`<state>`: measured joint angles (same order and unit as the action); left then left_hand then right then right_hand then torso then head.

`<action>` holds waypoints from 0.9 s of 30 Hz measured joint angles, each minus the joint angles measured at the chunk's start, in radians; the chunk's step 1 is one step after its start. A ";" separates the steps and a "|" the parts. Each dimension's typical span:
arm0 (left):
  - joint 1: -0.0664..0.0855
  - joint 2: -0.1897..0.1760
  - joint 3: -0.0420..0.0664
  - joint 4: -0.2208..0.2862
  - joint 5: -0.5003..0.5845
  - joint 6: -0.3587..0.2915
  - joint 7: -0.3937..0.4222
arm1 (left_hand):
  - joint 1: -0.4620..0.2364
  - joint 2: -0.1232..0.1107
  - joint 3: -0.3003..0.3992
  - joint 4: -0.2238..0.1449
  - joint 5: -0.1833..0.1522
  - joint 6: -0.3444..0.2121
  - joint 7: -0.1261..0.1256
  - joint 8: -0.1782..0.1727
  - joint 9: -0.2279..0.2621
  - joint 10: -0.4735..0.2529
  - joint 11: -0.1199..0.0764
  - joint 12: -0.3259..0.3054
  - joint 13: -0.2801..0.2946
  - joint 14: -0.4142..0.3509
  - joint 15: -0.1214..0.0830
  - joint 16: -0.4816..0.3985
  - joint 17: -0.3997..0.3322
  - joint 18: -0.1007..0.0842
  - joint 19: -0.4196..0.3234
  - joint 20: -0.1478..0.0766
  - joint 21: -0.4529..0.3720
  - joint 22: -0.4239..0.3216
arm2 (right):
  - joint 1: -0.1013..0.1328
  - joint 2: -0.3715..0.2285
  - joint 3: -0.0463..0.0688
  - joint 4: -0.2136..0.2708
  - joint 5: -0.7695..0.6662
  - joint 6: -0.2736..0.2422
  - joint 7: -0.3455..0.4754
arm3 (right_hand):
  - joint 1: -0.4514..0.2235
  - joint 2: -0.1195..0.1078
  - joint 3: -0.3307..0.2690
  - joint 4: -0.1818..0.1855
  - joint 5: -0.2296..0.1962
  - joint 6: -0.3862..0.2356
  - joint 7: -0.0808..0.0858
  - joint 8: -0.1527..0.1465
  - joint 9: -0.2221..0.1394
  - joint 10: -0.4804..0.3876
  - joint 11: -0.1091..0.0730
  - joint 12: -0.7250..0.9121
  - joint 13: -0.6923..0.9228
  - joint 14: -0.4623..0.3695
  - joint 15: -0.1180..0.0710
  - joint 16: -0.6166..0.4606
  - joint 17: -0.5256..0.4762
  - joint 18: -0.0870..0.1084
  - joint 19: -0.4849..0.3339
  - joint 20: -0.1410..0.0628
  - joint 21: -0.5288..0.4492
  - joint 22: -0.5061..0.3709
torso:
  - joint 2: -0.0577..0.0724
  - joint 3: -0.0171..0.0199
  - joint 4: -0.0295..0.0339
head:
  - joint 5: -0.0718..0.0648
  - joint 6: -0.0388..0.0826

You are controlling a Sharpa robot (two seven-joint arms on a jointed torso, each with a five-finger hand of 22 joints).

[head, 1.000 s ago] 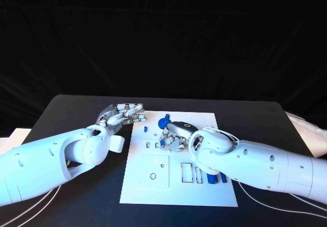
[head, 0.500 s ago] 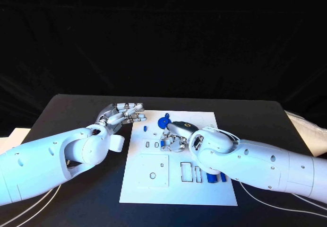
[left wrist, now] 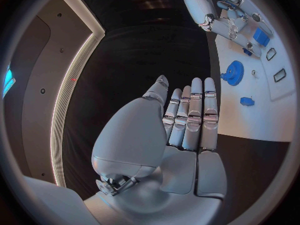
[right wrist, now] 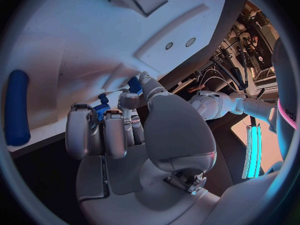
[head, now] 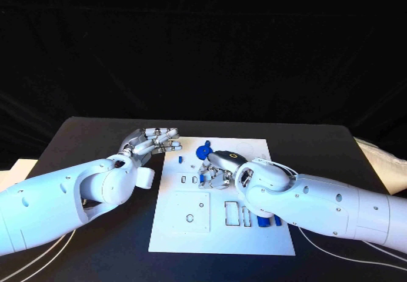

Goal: Assemble the parts on the task board

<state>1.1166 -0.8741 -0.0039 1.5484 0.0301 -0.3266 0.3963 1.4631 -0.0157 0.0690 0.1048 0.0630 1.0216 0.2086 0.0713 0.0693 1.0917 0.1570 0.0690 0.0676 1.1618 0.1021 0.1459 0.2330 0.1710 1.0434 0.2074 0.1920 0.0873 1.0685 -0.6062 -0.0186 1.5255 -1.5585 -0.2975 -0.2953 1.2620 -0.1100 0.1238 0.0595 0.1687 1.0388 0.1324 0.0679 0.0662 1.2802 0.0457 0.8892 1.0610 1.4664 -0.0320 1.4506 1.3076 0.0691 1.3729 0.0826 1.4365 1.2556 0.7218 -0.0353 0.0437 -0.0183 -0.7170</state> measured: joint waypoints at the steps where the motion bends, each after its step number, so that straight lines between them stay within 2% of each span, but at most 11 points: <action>1: 0.000 0.000 0.000 0.000 0.000 0.000 0.000 | 0.000 0.000 0.000 0.000 0.000 0.000 0.000 0.000 0.000 0.000 0.000 0.000 0.000 0.000 0.000 0.000 0.000 0.000 0.000 0.000 0.000 0.000 | 0.000 0.000 0.000 0.000 0.000 -0.004 0.000 | -0.004 -0.004 -0.009 0.005 0.004 -0.005 0.001 0.000 0.000 0.000 0.000 -0.003 -0.003 0.000 0.000 -0.004 0.000 0.000 0.000 0.000 0.000 -0.001 | 0.000 -0.0001 0.0002 | 0.000 0.000; 10: 0.000 0.002 0.000 -0.001 0.000 0.000 -0.002 | 0.004 0.004 -0.006 -0.006 0.000 0.000 0.000 0.000 0.000 0.000 0.000 0.000 0.000 0.023 -0.004 0.002 0.013 0.000 0.021 0.001 -0.004 -0.001 | -0.004 -0.015 0.000 0.029 -0.001 -0.095 0.014 | -0.006 -0.006 -0.044 0.019 0.004 -0.014 -0.001 0.000 0.000 -0.004 0.004 -0.003 -0.010 0.000 0.000 -0.004 0.000 0.000 -0.004 0.004 0.000 -0.002 | 0.000 0.0000 0.0007 | 0.000 0.001; 13: 0.000 0.002 0.000 -0.003 -0.005 0.000 -0.009 | 0.003 0.004 -0.010 -0.010 0.000 0.010 -0.010 0.000 0.001 0.042 -0.020 0.013 0.009 0.109 -0.029 0.054 0.049 0.000 0.088 -0.022 0.030 0.015 | -0.004 -0.036 0.002 0.058 0.002 -0.135 0.037 | -0.006 -0.006 -0.058 0.025 0.004 -0.017 0.003 0.000 0.000 -0.004 0.004 -0.003 -0.011 0.000 0.000 -0.005 0.000 0.000 -0.004 0.004 -0.004 -0.003 | 0.000 0.0012 0.0006 | 0.002 0.002; 17: 0.000 0.000 0.000 0.000 -0.037 0.000 -0.042 | -0.052 0.014 -0.043 0.024 0.000 0.039 -0.039 0.005 0.004 0.139 -0.064 0.050 0.036 0.284 -0.082 0.223 0.156 0.000 0.240 -0.078 0.124 0.065 | 0.005 -0.084 0.008 0.108 0.024 -0.172 0.095 | -0.006 -0.006 -0.073 0.032 0.004 -0.025 0.003 0.000 0.000 -0.011 0.004 -0.003 -0.014 0.000 0.000 -0.010 0.000 0.000 -0.004 0.004 -0.004 -0.008 | -0.002 0.0028 -0.0001 | 0.004 0.003; 18: 0.000 -0.002 0.000 0.003 -0.050 0.001 -0.056 | -0.064 0.011 -0.052 0.032 0.000 0.045 -0.046 0.005 0.005 0.168 -0.074 0.066 0.047 0.296 -0.093 0.322 0.240 0.000 0.273 -0.090 0.150 0.079 | 0.011 -0.097 0.010 0.118 0.034 -0.178 0.113 | -0.005 -0.005 -0.074 0.030 0.004 -0.025 0.003 0.000 0.000 -0.011 0.004 -0.003 -0.014 -0.002 0.002 -0.012 0.000 0.000 -0.006 0.006 -0.008 -0.010 | -0.003 0.0033 -0.0005 | 0.005 0.003; 21: 0.003 -0.008 0.000 0.012 -0.115 0.007 -0.125 | -0.096 0.002 -0.075 0.056 0.000 0.061 -0.076 0.024 0.012 0.247 -0.103 0.135 0.102 0.306 -0.121 0.812 0.690 0.000 0.360 -0.124 0.237 0.133 | 0.039 -0.145 0.013 0.151 0.086 -0.188 0.177 | 0.028 0.011 -0.077 0.028 0.013 -0.032 0.006 0.000 0.000 -0.020 0.005 -0.010 -0.022 0.000 0.007 -0.020 0.000 0.000 -0.020 0.006 -0.016 -0.022 | -0.006 0.0061 -0.0023 | 0.008 0.003; 22: 0.005 -0.010 0.000 0.016 -0.142 0.012 -0.153 | -0.103 -0.003 -0.083 0.061 0.000 0.075 -0.089 0.040 0.020 0.268 -0.117 0.170 0.130 0.305 -0.131 0.962 0.835 0.000 0.383 -0.134 0.292 0.182 | 0.050 -0.163 0.014 0.159 0.108 -0.190 0.196 | 0.038 0.019 -0.079 0.025 0.015 -0.033 0.005 0.000 0.000 -0.025 0.006 -0.011 -0.024 0.000 0.007 -0.026 0.000 0.000 -0.023 0.009 -0.021 -0.029 | -0.008 0.0078 -0.0035 | 0.009 0.001; 23: 0.007 -0.011 0.000 0.018 -0.164 0.015 -0.176 | -0.105 -0.005 -0.086 0.062 0.000 0.080 -0.093 0.046 0.023 0.272 -0.121 0.184 0.142 0.305 -0.135 1.005 0.877 0.000 0.392 -0.138 0.321 0.212 | 0.058 -0.175 0.014 0.164 0.126 -0.190 0.209 | 0.046 0.028 -0.080 0.025 0.015 -0.033 0.005 0.000 0.000 -0.027 0.006 -0.011 -0.025 0.000 0.007 -0.031 0.000 0.000 -0.027 0.005 -0.023 -0.035 | -0.009 0.0086 -0.0041 | 0.010 0.001; 24: 0.014 -0.012 0.000 0.022 -0.220 0.027 -0.233 | -0.119 0.000 -0.101 0.070 0.000 0.098 -0.100 0.075 0.041 0.275 -0.133 0.253 0.205 0.305 -0.146 1.180 1.026 -0.025 0.415 -0.151 0.518 0.423 | 0.070 -0.192 0.015 0.169 0.151 -0.191 0.225 | 0.057 0.039 -0.079 0.024 0.020 -0.033 0.005 0.000 0.000 -0.027 0.006 -0.011 -0.026 0.000 0.007 -0.031 0.000 0.000 -0.032 0.007 -0.023 -0.040 | -0.011 0.0099 -0.0052 | 0.010 0.000; 25: 0.017 -0.011 0.000 0.023 -0.235 0.030 -0.247 | -0.125 0.002 -0.104 0.074 0.000 0.101 -0.101 0.081 0.045 0.273 -0.135 0.272 0.221 0.304 -0.147 1.209 1.039 -0.032 0.418 -0.154 0.565 0.475 | 0.082 -0.210 0.016 0.173 0.179 -0.193 0.240 | 0.062 0.043 -0.077 0.022 0.022 -0.033 0.005 0.000 0.000 -0.027 0.006 -0.011 -0.026 0.000 0.007 -0.031 0.000 0.000 -0.032 0.007 -0.025 -0.041 | -0.012 0.0105 -0.0059 | 0.010 -0.001; 27: 0.036 -0.006 0.000 0.027 -0.328 0.058 -0.344 | -0.161 0.013 -0.133 0.103 0.000 0.105 -0.113 0.117 0.070 0.256 -0.146 0.380 0.318 0.303 -0.150 1.331 1.071 -0.057 0.422 -0.168 0.778 0.712 | 0.105 -0.253 0.018 0.181 0.245 -0.200 0.267 | 0.091 0.059 -0.064 0.009 0.033 -0.033 0.005 0.000 0.000 -0.027 0.005 -0.011 -0.026 0.000 0.007 -0.031 0.000 0.000 -0.032 0.007 -0.027 -0.044 | -0.015 0.0124 -0.0081 | 0.011 -0.004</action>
<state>1.1529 -0.8804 -0.0041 1.5755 -0.2984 -0.2691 0.0527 1.3017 -0.0029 -0.0636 0.2074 0.0629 1.1269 0.0955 0.1882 0.1391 1.3474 0.0110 0.4495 0.3856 1.4648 -0.0478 1.4773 1.3040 0.1140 1.4651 0.0393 0.9704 0.7988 1.1738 -0.8591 -0.0009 1.7068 -1.3132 -0.4971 -0.0285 1.3534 -0.0512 0.0599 0.0684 0.2018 1.0054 0.1373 0.0680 0.0664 1.2533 0.0512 0.8780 1.0350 1.4665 -0.0247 1.4195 1.3073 0.0691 1.3407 0.0897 1.4092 1.2120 0.7064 -0.0229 0.0357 -0.0078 -0.7206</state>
